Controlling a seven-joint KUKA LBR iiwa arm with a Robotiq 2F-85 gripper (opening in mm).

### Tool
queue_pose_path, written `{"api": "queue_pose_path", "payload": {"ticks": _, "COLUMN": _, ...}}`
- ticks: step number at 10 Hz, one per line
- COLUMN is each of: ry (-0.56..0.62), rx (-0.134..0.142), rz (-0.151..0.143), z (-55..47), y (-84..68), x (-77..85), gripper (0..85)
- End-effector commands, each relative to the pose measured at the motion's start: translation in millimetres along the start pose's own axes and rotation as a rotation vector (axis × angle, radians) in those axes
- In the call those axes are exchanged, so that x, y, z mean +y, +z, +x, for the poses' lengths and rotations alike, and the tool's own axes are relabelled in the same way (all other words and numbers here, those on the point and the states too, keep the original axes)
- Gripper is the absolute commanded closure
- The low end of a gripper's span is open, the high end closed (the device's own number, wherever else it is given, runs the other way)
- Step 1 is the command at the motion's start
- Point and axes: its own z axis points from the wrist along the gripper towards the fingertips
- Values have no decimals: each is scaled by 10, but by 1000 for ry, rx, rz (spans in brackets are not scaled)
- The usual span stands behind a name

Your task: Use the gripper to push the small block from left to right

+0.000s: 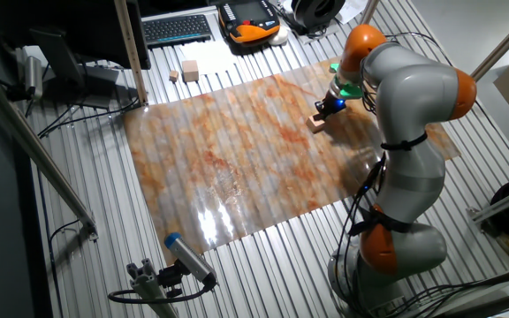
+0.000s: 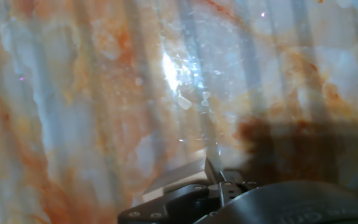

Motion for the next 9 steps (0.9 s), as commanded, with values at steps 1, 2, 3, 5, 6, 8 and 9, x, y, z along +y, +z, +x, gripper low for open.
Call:
{"api": "queue_pose_path", "payload": {"ticks": 1, "ry": 5, "rx": 0, "rz": 3, "z": 4, "y": 3, "x": 37, "gripper": 850}}
{"api": "queue_pose_path", "payload": {"ticks": 2, "ry": 10, "rx": -1, "rz": 4, "z": 14, "y": 14, "x": 67, "gripper": 850}}
{"api": "queue_pose_path", "payload": {"ticks": 3, "ry": 13, "rx": -1, "rz": 4, "z": 26, "y": 26, "x": 92, "gripper": 850}}
{"api": "queue_pose_path", "payload": {"ticks": 5, "ry": 21, "rx": 4, "rz": 2, "z": 33, "y": 35, "x": 171, "gripper": 850}}
{"api": "queue_pose_path", "payload": {"ticks": 6, "ry": 24, "rx": 8, "rz": 4, "z": 41, "y": 35, "x": 209, "gripper": 850}}
{"api": "queue_pose_path", "payload": {"ticks": 8, "ry": 36, "rx": 16, "rz": 3, "z": 101, "y": 75, "x": 303, "gripper": 850}}
{"api": "queue_pose_path", "payload": {"ticks": 9, "ry": 37, "rx": 21, "rz": 5, "z": 131, "y": 86, "x": 334, "gripper": 850}}
